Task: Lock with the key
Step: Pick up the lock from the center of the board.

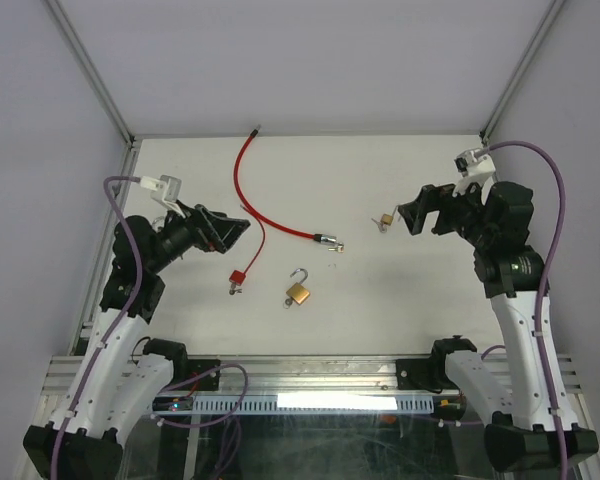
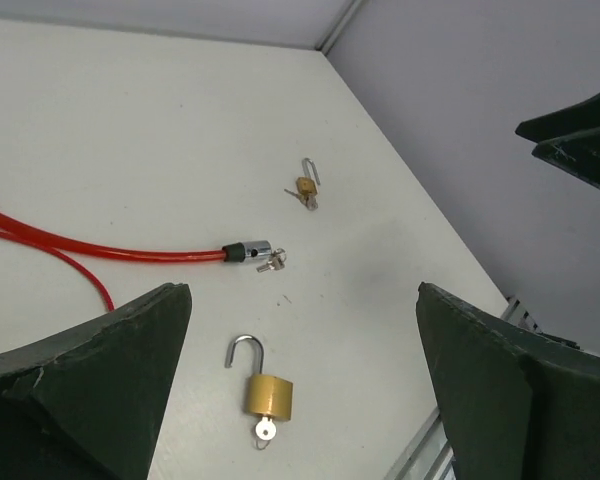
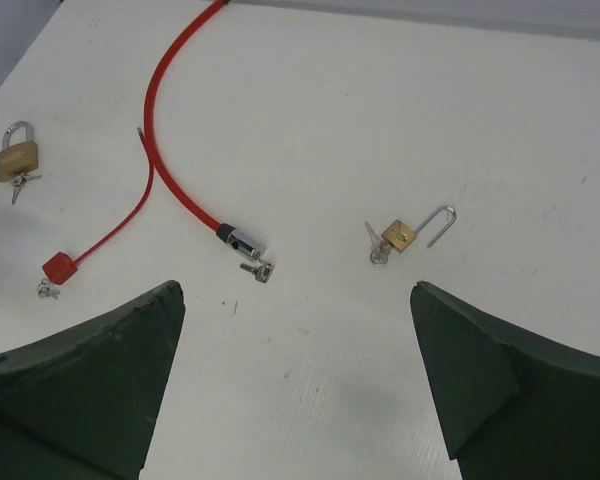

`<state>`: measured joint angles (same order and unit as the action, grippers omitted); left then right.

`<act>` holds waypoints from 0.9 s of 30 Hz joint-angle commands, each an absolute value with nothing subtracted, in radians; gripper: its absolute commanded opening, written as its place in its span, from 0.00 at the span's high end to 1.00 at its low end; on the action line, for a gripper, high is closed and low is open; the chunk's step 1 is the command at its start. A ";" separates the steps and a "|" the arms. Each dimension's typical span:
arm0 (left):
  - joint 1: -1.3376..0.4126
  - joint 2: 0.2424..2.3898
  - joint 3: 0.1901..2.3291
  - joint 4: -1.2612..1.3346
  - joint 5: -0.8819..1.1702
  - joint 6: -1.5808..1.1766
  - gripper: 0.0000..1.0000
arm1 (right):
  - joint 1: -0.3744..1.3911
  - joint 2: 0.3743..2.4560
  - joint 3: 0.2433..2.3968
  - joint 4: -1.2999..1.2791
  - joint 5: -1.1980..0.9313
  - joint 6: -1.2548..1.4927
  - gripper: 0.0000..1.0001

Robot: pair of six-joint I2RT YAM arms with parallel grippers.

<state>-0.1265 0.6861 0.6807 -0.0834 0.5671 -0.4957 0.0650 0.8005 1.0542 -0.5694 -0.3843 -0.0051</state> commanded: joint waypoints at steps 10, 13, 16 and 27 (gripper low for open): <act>-0.516 0.886 0.589 0.057 0.133 -0.402 0.01 | 0.006 0.929 0.869 -0.390 -0.780 -0.135 0.00; -0.545 0.926 0.540 0.108 0.070 -0.390 0.01 | 0.003 0.932 0.829 -0.398 -0.865 -0.211 0.00; -0.560 0.995 0.534 0.109 -0.006 -0.373 0.01 | 0.000 0.939 0.796 -0.395 -0.941 -0.245 0.00; -0.574 1.326 0.693 -0.067 -0.247 -0.327 0.17 | -0.005 0.970 0.816 -0.490 -1.081 -0.426 0.00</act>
<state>-0.5644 1.2819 0.6003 -0.0376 -0.1284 -0.3698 0.0040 0.9627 0.7879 -0.4835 -1.0122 -0.3424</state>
